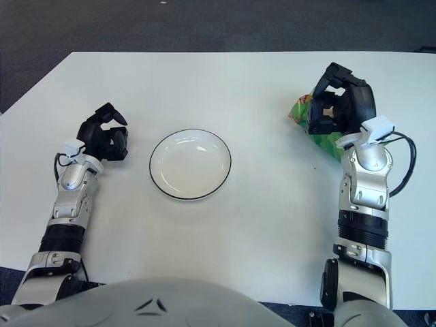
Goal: Put the snack into the plate.
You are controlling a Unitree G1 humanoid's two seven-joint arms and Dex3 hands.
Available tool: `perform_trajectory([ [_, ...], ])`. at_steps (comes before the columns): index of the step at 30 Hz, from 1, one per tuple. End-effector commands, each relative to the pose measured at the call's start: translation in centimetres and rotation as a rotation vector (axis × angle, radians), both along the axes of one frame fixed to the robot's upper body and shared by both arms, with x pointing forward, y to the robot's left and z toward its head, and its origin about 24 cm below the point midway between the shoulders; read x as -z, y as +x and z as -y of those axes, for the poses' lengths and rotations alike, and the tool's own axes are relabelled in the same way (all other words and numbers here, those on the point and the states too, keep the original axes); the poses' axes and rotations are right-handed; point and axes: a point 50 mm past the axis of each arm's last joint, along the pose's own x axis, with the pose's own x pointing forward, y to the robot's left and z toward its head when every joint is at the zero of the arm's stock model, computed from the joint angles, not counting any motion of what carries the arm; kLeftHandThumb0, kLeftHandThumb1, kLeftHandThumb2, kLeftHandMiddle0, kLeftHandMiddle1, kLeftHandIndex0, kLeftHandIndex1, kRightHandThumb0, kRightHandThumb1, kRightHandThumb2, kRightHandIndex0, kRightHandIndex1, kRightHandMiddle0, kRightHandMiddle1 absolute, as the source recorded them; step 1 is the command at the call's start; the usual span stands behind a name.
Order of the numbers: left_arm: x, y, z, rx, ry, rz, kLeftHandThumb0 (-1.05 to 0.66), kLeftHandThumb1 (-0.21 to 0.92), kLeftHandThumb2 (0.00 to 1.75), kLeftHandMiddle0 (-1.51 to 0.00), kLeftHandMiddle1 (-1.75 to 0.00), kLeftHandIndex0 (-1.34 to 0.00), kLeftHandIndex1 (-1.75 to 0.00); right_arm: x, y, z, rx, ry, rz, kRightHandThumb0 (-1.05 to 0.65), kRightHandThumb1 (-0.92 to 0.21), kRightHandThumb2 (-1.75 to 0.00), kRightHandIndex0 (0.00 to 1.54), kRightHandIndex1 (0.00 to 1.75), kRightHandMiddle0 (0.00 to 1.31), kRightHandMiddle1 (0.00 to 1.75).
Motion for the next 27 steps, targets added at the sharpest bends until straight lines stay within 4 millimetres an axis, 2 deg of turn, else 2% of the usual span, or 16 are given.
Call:
perform_trajectory([
  [1,8.3,-4.8,0.5,-0.058,-0.094,-0.316,-0.50,0.27,1.38,-1.36,-1.75,-0.65,-1.75,-1.1,-0.1,0.2,0.099,-0.130,0.104,-0.53,-0.19,-1.47,1.12,1.75,0.72,1.75],
  [12,8.5,-4.8,0.3,-0.059,-0.095,-0.315,-0.50,0.27,1.38,-1.35,-1.75,-0.65,-1.75,-1.8,-0.7,0.0,0.185,-0.239,0.162,-0.47,-0.36,-1.26,0.95,1.75,0.58,1.75],
  [21,8.5,-4.8,0.3,-0.063,-0.082,-0.312,-0.50,0.27,1.37,-1.35,-1.75,-0.65,-1.75,-2.1,-0.7,-0.1,0.273,-0.352,0.197,-0.44,-0.42,-1.18,0.88,1.75,0.52,1.75],
  [23,8.5,-4.8,0.2,-0.064,-0.081,-0.312,-0.50,0.27,1.37,-1.36,-1.75,-0.65,-1.75,-2.2,-0.7,-0.1,0.297,-0.370,0.215,-0.23,-0.31,-1.32,0.79,1.75,0.51,1.74],
  [24,8.5,-4.8,0.2,-0.065,-0.080,-0.313,-0.50,0.28,1.37,-1.36,-1.75,-0.65,-1.75,-2.0,-0.3,0.3,0.330,-0.395,0.233,-0.15,-0.29,-1.34,0.73,1.72,0.50,1.74],
  [25,8.5,-4.8,0.2,-0.065,-0.080,-0.313,-0.50,0.28,1.37,-1.36,-1.75,-0.65,-1.75,-1.9,-0.1,0.6,0.352,-0.413,0.245,-0.10,-0.34,-1.28,0.63,1.73,0.46,1.74],
  [26,8.5,-4.7,0.2,-0.065,-0.080,-0.314,-0.50,0.28,1.37,-1.36,-1.75,-0.65,-1.75,-1.6,0.4,1.0,0.381,-0.442,0.249,-0.08,-0.36,-1.26,0.59,1.73,0.44,1.74],
  [27,8.5,-4.7,0.2,-0.065,-0.080,-0.314,-0.50,0.28,1.37,-1.36,-1.75,-0.65,-1.75,-1.4,0.6,1.3,0.398,-0.462,0.251,-0.05,-0.47,-1.13,0.48,1.73,0.38,1.73],
])
